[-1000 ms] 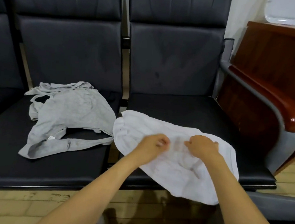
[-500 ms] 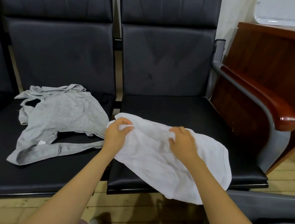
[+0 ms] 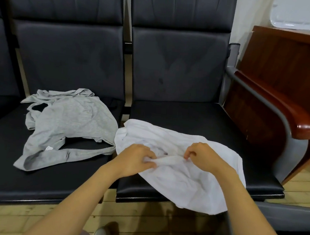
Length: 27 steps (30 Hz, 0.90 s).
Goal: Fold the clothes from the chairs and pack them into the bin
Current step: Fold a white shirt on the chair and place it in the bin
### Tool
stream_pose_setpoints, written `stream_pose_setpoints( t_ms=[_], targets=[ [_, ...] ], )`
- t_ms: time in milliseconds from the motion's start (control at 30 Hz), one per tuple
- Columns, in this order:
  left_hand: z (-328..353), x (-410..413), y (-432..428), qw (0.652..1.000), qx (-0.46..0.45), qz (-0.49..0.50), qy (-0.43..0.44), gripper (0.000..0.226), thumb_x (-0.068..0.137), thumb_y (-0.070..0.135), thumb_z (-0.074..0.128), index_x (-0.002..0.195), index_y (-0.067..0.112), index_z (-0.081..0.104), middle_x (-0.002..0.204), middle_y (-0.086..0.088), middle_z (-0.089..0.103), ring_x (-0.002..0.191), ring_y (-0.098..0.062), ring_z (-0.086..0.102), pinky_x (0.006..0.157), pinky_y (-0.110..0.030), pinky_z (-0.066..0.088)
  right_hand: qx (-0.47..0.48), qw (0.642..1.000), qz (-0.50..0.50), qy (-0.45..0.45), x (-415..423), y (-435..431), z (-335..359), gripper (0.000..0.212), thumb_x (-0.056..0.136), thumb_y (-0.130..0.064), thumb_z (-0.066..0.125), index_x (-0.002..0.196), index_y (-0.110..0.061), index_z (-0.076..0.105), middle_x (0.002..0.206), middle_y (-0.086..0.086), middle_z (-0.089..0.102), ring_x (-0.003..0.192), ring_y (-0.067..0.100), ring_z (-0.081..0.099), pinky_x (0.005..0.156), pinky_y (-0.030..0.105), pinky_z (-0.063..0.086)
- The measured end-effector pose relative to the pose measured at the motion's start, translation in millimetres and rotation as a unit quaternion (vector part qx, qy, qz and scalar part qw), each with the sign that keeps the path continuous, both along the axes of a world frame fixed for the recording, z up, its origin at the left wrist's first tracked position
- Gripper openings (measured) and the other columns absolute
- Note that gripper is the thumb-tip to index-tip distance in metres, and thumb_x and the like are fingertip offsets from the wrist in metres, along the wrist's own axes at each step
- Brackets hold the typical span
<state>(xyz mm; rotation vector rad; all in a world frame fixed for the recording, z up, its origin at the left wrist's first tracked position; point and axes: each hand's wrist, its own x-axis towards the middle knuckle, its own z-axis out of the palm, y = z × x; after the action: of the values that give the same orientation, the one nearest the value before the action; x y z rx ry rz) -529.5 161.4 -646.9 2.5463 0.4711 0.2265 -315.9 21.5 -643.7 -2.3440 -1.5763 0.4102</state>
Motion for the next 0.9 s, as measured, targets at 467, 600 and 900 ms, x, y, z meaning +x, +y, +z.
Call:
stream_pose_setpoints(
  t_ms=[467, 600, 900],
  targets=[
    [-1, -16, 24, 0.992, 0.046, 0.029, 0.116, 0.033, 0.078, 0.049, 0.072, 0.103, 0.028, 0.065, 0.103, 0.009, 0.053, 0.101, -0.011, 0.044, 0.091, -0.028, 0.036, 0.106, 0.986, -0.067, 0.107, -50, 62, -21, 0.032, 0.078, -0.047, 0.072, 0.098, -0.024, 0.063, 0.100, -0.005, 0.054, 0.096, 0.012, 0.050, 0.084, 0.029, 0.046],
    [-9, -28, 41, 0.989, 0.024, 0.036, 0.141, 0.033, 0.077, 0.065, 0.062, 0.098, 0.039, 0.065, 0.126, 0.022, 0.037, 0.121, -0.004, 0.018, 0.102, -0.027, 0.011, 0.176, 0.982, -0.066, 0.000, -56, 77, -18, 0.015, 0.091, -0.029, 0.060, 0.090, -0.016, 0.067, 0.094, 0.000, 0.056, 0.093, 0.019, 0.053, 0.079, 0.030, 0.045],
    [12, -26, 26, 0.959, -0.127, 0.151, -0.203, 0.033, 0.088, 0.034, 0.065, 0.073, 0.009, 0.050, 0.069, -0.010, 0.048, 0.061, -0.007, 0.041, 0.057, -0.019, 0.031, 0.284, 0.896, -0.275, 0.202, -7, 24, 24, 0.011, 0.099, -0.025, 0.044, 0.101, -0.016, 0.050, 0.085, 0.001, 0.056, 0.075, 0.016, 0.053, 0.061, 0.028, 0.041]
  ],
)
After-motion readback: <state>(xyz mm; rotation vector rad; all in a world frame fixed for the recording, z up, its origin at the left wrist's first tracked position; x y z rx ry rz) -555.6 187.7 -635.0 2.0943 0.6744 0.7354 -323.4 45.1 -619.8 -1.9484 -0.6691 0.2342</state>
